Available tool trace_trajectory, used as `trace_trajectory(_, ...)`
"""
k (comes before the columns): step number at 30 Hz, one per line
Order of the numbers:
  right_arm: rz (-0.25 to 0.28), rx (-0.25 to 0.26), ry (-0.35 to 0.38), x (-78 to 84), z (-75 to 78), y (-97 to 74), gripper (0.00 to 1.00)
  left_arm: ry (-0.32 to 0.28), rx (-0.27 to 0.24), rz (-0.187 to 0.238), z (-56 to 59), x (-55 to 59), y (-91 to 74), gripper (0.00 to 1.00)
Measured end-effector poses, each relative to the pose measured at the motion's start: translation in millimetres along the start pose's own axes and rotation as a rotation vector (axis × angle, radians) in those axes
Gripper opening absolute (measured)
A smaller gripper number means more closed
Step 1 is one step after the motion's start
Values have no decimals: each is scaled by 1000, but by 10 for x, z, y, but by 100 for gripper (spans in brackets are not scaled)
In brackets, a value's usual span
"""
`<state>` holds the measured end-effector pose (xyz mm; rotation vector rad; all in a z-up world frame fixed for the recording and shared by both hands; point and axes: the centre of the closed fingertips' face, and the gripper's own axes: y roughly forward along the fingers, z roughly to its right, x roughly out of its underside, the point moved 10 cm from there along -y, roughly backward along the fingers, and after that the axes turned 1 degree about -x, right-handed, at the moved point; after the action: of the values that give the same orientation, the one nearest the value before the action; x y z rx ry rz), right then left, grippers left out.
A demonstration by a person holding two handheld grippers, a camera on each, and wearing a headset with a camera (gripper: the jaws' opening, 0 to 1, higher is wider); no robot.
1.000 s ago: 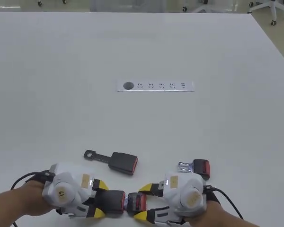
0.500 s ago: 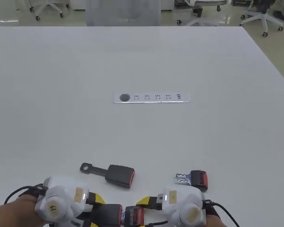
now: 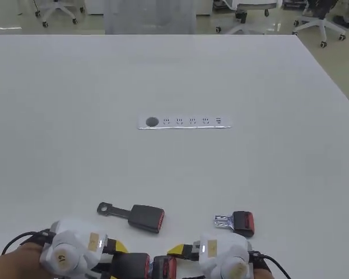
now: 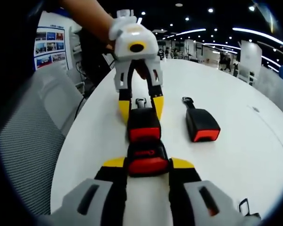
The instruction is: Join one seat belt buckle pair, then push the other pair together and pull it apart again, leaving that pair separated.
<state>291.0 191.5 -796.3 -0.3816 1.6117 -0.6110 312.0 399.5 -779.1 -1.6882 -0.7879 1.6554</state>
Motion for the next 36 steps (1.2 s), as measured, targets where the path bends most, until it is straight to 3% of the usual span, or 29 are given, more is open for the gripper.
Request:
trace_trajectory(29,25,8,33,30,-11,-24,33,10,7,4,-10,-14,9,32)
trace_trajectory(34,15,15,26,18,-22,-18,34,2,0,-6,-5,-29,11,33)
trace_trajectory(36,-1,14,25,-4,-25,-15,36,-3,-2,-32,-2,-65,22,34)
